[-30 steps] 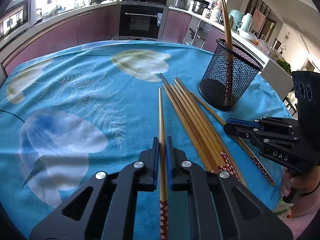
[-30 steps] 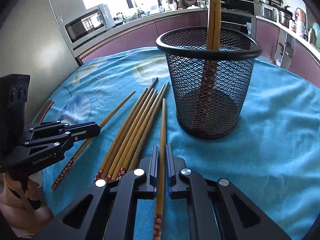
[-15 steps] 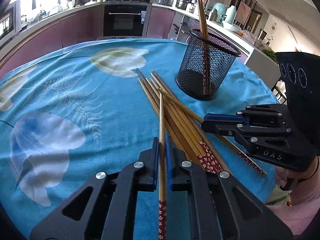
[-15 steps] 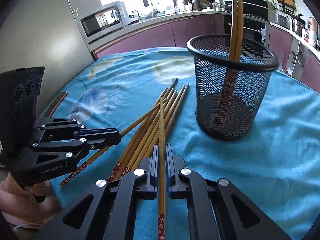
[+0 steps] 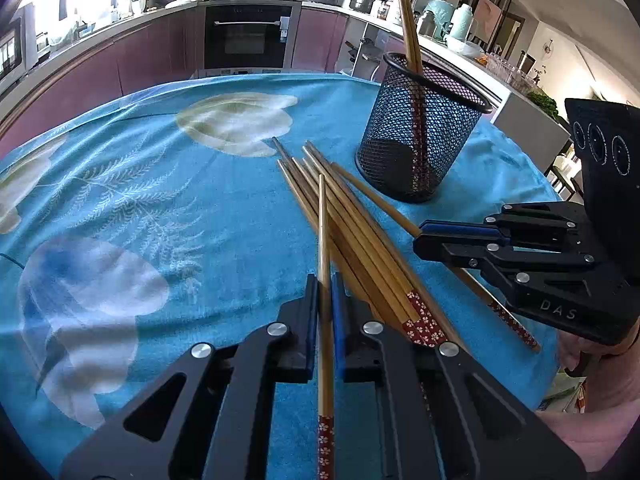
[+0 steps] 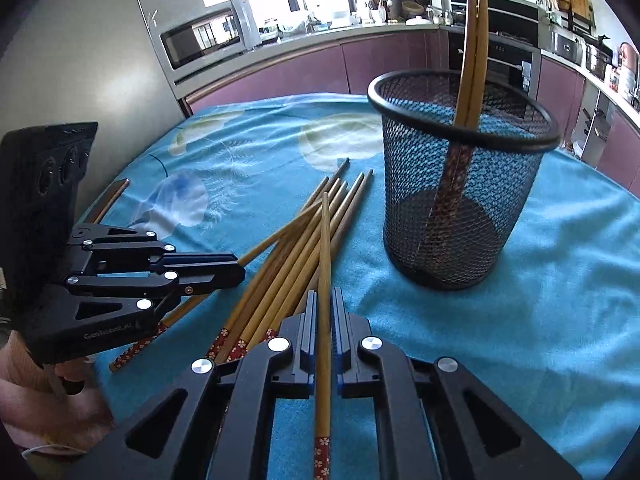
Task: Organize utensils
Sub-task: 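Raise the chopstick upright into the mesh cup with the left tool while the right tool does likewise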
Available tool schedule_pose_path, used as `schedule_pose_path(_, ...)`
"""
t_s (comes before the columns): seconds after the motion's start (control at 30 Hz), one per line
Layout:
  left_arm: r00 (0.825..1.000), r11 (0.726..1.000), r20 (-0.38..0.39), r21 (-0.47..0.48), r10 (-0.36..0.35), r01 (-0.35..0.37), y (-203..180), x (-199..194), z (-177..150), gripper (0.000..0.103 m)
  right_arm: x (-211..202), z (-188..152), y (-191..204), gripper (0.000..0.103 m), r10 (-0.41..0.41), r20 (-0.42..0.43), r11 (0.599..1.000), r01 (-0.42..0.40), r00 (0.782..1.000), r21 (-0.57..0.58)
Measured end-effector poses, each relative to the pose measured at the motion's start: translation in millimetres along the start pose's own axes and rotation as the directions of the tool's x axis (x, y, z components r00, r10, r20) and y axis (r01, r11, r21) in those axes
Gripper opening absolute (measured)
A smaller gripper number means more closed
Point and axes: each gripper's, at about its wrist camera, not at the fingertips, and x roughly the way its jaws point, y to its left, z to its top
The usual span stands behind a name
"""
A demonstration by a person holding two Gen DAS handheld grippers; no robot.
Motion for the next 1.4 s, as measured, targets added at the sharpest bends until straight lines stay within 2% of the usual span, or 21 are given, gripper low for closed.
schedule_pose_path(0.3,0.992,0.997,0.098,0.024,-0.081,0.079,-9.1,-41.8,17.2,0.008,-44.2,9.3,-8.1,0.006,0.026,0.132,0.999,-0.03,0.991,0.027)
schedule_pose_path(0.63,0.958,0.982,0.215,0.032,-0.191,0.189,-17.1,-92.2,38.2,0.008,-87.3,18.6,-22.9,0.006,0.042,0.272,0.996,-0.061,0.961,0.062)
schedule_pose_path(1.0,0.934,0.977,0.288,0.039,-0.214,0.211,-24.3,-111.0,62.2,0.008,-113.6,36.3,-34.1,0.006,0.032,0.357,0.998,-0.052,0.934,0.046)
schedule_pose_path(1.4,0.9,0.977,0.38,0.061,-0.212,0.205,-39.4,-130.1,122.8,0.008,-152.5,80.6,-41.6,0.006,-0.001,0.472,1.0,0.001,0.881,0.001)
